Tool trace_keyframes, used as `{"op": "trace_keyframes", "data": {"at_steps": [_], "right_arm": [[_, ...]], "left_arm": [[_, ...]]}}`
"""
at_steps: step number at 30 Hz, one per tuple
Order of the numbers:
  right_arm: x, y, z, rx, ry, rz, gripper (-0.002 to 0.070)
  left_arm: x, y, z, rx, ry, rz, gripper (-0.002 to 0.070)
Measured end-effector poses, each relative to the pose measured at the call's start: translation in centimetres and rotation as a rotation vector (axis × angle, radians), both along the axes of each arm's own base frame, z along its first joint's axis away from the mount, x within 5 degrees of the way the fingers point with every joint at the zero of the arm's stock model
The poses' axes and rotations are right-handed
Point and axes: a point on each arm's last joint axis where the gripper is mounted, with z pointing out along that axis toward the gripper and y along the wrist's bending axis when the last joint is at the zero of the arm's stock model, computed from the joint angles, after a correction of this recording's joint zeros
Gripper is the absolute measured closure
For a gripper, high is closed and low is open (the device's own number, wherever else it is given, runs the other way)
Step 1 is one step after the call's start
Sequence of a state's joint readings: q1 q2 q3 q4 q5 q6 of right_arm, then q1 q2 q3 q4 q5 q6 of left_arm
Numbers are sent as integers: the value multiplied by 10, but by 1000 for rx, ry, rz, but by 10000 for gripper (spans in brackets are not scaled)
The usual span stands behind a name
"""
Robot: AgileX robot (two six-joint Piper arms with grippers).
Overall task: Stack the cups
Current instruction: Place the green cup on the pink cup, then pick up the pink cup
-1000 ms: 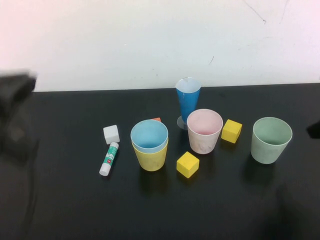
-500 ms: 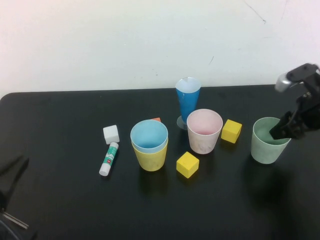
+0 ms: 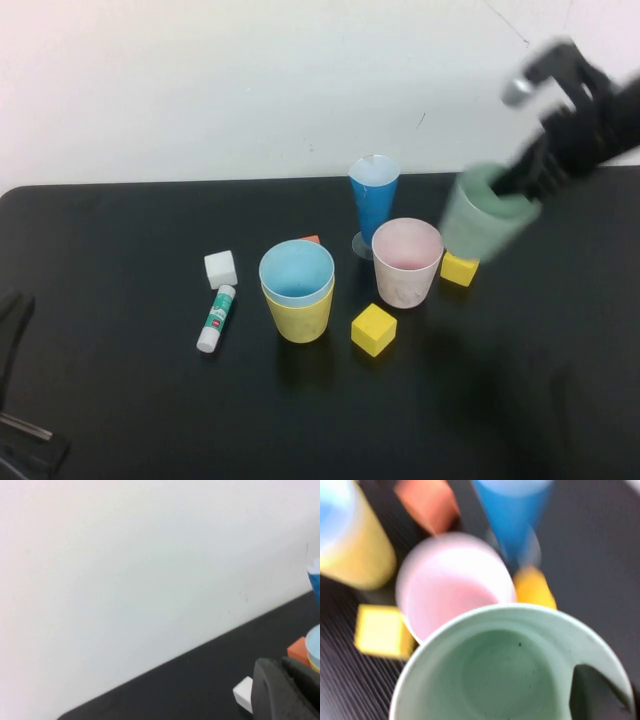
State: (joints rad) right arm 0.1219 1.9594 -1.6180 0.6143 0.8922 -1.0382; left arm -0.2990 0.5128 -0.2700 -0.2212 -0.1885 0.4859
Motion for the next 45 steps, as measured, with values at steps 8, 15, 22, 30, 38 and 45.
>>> {"op": "trace_keyframes", "data": {"at_steps": [8,15,22,30,38,45], "right_arm": [[-3,65,42,-50,-201,144,647],[5,65,14,-108,-116,120,647],[13,70,-19,-83,-11,80,598],[21,72,-50,-93,48,71,369],[25,74,-84,-96,124,69,430],[28,78,-61,-77,139,101,605]], "left_arm": [[0,1,3,-16,-33,9,676],[0,1,4,-54,-30,13,676],[0,1,4,-58,-31,14,676],[0,1,5,-60,-39,16,676],[0,2,5,-60,-41,16,676],[0,2,5,-60,-41,16,676]]}}
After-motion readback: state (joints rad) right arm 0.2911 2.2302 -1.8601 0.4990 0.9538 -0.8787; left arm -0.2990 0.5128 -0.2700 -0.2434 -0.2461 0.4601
